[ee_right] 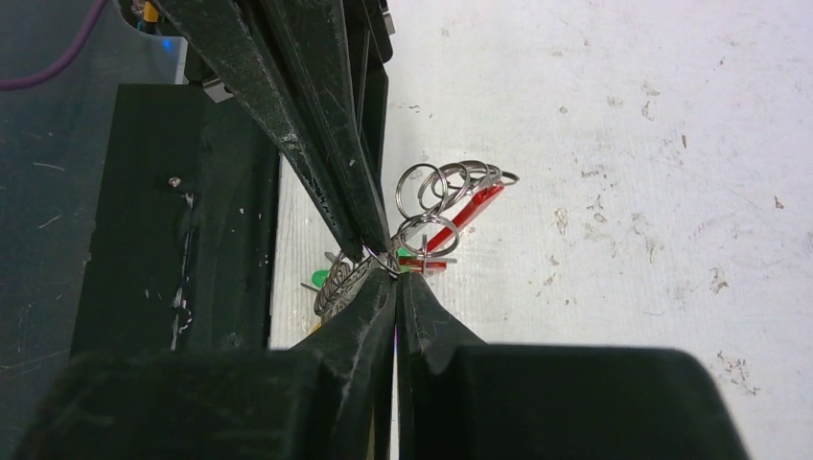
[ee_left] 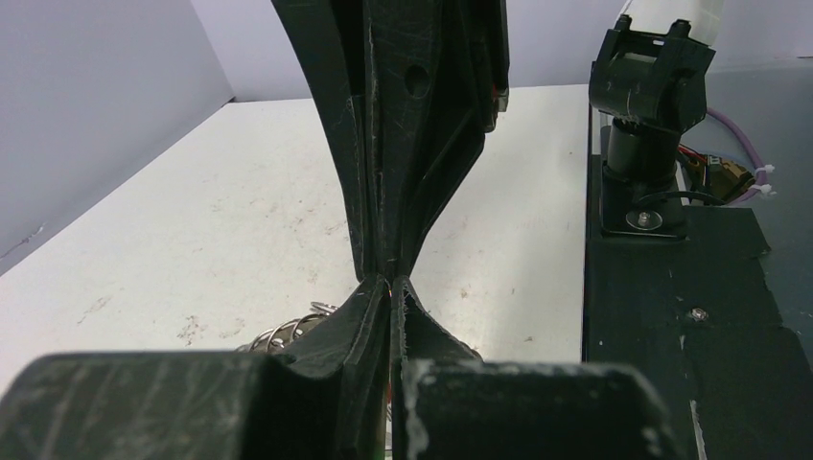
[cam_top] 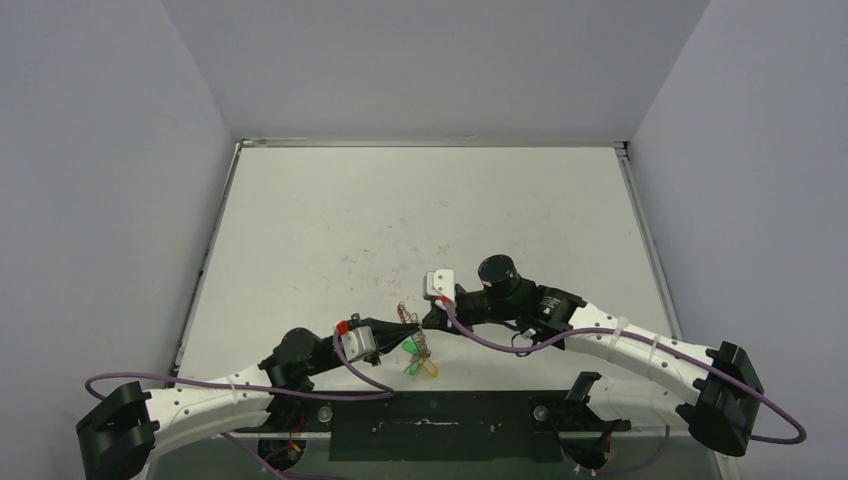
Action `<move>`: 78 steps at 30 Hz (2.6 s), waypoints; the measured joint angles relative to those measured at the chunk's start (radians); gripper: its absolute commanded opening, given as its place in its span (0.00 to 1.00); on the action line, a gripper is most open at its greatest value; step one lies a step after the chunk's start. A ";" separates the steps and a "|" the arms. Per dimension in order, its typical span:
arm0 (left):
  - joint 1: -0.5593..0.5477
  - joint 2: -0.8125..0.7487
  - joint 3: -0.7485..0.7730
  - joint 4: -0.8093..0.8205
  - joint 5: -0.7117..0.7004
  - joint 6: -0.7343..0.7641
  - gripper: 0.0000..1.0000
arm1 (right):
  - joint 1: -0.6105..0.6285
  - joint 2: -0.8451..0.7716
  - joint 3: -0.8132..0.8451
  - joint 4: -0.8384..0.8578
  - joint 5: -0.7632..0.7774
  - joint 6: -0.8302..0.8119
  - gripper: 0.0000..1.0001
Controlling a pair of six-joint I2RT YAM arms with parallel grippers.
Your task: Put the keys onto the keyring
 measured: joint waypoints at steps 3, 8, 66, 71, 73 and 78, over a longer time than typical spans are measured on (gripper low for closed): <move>0.000 0.000 0.000 0.000 0.001 -0.001 0.00 | -0.010 0.000 -0.012 0.018 -0.021 -0.002 0.00; 0.000 -0.012 0.000 -0.001 0.000 -0.003 0.00 | -0.018 -0.005 -0.025 0.047 -0.061 -0.015 0.30; -0.001 -0.004 0.117 -0.350 -0.086 0.025 0.25 | 0.004 0.407 0.608 -0.832 0.137 -0.050 0.00; -0.001 0.067 0.126 -0.325 -0.046 0.024 0.25 | 0.018 0.433 0.641 -0.855 0.144 -0.018 0.00; -0.001 0.088 0.126 -0.311 -0.037 0.024 0.25 | 0.023 0.444 0.644 -0.855 0.145 -0.010 0.00; -0.001 0.109 0.126 -0.276 -0.023 0.023 0.27 | 0.040 0.464 0.644 -0.856 0.145 0.005 0.00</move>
